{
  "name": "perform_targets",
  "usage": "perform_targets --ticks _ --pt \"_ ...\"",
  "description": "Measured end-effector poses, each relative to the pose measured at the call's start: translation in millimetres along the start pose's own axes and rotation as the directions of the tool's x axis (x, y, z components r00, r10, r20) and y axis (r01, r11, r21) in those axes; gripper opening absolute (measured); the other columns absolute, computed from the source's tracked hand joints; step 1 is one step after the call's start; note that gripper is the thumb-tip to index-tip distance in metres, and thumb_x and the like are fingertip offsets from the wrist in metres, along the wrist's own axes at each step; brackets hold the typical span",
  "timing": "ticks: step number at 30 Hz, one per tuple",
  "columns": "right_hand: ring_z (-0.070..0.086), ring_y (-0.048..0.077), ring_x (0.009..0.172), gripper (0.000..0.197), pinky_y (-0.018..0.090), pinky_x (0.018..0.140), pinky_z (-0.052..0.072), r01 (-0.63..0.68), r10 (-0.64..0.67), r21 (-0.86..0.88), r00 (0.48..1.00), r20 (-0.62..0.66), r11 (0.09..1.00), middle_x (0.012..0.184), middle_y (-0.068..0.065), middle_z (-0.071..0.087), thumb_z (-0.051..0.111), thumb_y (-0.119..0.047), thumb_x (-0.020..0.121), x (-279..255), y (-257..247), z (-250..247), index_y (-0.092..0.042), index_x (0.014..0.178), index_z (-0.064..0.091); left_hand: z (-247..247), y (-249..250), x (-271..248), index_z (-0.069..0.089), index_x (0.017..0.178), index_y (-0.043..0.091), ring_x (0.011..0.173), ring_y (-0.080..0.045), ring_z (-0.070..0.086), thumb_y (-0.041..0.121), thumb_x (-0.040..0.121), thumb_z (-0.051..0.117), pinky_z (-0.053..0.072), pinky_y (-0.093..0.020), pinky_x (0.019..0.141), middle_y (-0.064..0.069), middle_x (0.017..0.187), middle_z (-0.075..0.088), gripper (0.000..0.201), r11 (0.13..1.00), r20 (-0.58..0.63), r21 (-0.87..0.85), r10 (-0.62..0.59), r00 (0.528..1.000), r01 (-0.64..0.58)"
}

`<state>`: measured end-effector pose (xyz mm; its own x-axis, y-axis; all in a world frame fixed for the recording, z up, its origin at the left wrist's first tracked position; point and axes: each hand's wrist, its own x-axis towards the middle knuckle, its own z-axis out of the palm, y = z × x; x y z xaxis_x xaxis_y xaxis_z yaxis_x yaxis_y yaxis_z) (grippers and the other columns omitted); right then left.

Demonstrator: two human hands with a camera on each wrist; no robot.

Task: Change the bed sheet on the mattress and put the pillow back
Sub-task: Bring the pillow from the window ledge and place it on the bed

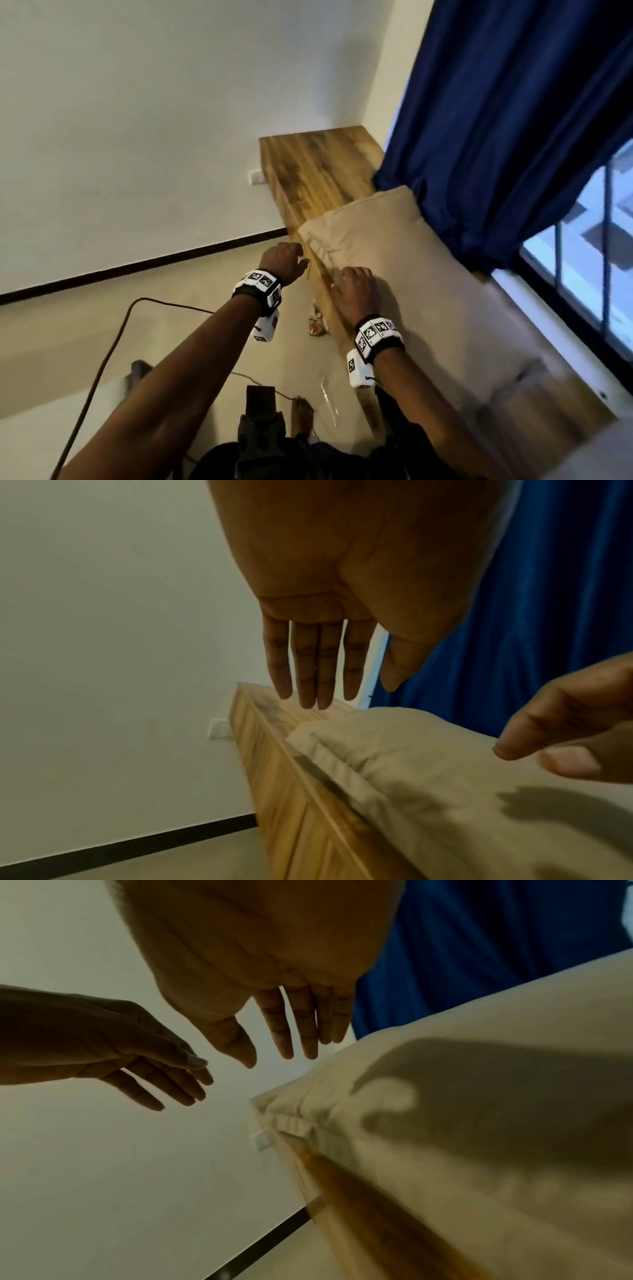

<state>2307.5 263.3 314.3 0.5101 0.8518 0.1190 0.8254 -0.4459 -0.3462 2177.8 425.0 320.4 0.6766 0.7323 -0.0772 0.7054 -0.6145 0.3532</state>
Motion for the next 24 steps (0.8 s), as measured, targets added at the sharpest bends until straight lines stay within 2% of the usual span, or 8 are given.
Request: perform_targets --ticks 3,5,9,14,16,19,21,24 --pt "0.057 0.034 0.105 0.031 0.042 0.093 0.045 -0.178 0.178 0.000 0.983 -0.046 0.984 0.104 0.015 0.069 0.064 -0.031 0.082 9 49 -16 -0.007 0.102 0.068 10 42 40 0.062 0.124 0.012 0.109 -0.036 0.063 0.042 0.099 0.057 0.048 -0.039 0.081 -0.015 0.115 0.068 0.039 0.996 0.025 0.018 0.088 0.996 -0.089" --pt "0.056 0.034 0.108 0.030 0.042 0.095 0.044 -0.298 0.298 0.015 0.951 -0.085 0.954 0.107 0.016 0.068 0.066 -0.027 0.082 10 78 -27 -0.006 0.103 0.068 17 66 64 0.059 0.128 0.011 0.112 -0.036 0.062 0.044 0.099 0.057 0.048 -0.039 0.083 -0.015 0.119 0.067 0.043 0.991 0.049 0.027 0.133 0.990 -0.134" --pt "0.055 0.036 0.105 0.028 0.045 0.094 0.046 -0.482 0.484 0.064 0.853 -0.195 0.874 0.103 0.018 0.068 0.066 -0.023 0.079 5 120 -38 -0.004 0.099 0.068 30 99 111 0.052 0.136 0.009 0.117 -0.036 0.058 0.050 0.094 0.063 0.050 -0.043 0.090 -0.016 0.128 0.061 0.060 0.980 0.094 0.001 0.199 0.976 -0.200" --pt "0.053 0.036 0.111 0.034 0.045 0.095 0.043 -0.638 0.632 0.092 0.715 -0.299 0.765 0.111 0.017 0.065 0.065 -0.026 0.083 -8 155 -49 -0.005 0.109 0.066 45 124 163 0.045 0.143 0.007 0.125 -0.039 0.051 0.057 0.084 0.072 0.048 -0.047 0.098 -0.018 0.138 0.054 0.082 0.975 0.096 -0.031 0.220 0.971 -0.218" --pt "0.050 0.037 0.119 0.046 0.047 0.103 0.038 -0.696 0.690 0.110 0.656 -0.304 0.710 0.123 0.019 0.060 0.065 -0.030 0.085 -16 170 -52 -0.005 0.123 0.059 48 127 185 0.040 0.145 0.005 0.130 -0.040 0.046 0.061 0.083 0.071 0.046 -0.048 0.101 -0.020 0.143 0.048 0.089 0.979 0.094 -0.009 0.204 0.974 -0.204" --pt "0.033 0.039 0.140 0.077 0.051 0.117 0.022 -0.791 0.795 0.121 0.572 -0.203 0.600 0.150 0.020 0.039 0.063 -0.051 0.086 -30 198 -47 -0.007 0.145 0.039 55 125 215 0.029 0.151 0.003 0.139 -0.040 0.036 0.072 0.079 0.068 0.038 -0.049 0.109 -0.022 0.152 0.036 0.107 0.987 0.107 0.020 0.158 0.982 -0.161" --pt "0.025 0.039 0.146 0.088 0.054 0.119 0.016 -0.824 0.825 0.110 0.531 -0.193 0.556 0.158 0.021 0.030 0.058 -0.065 0.086 -39 211 -43 -0.009 0.148 0.034 59 119 229 0.023 0.153 0.003 0.140 -0.041 0.034 0.081 0.071 0.067 0.034 -0.049 0.113 -0.022 0.154 0.032 0.121 0.998 0.147 -0.004 0.069 0.987 -0.069" --pt "0.022 0.037 0.148 0.095 0.054 0.119 0.017 -0.860 0.867 0.148 0.458 -0.195 0.487 0.161 0.021 0.026 0.056 -0.074 0.082 -42 221 -36 -0.012 0.150 0.034 69 115 248 0.022 0.154 0.008 0.141 -0.041 0.034 0.088 0.060 0.067 0.032 -0.054 0.114 -0.019 0.154 0.033 0.132 0.998 0.187 -0.030 -0.050 0.981 0.056"
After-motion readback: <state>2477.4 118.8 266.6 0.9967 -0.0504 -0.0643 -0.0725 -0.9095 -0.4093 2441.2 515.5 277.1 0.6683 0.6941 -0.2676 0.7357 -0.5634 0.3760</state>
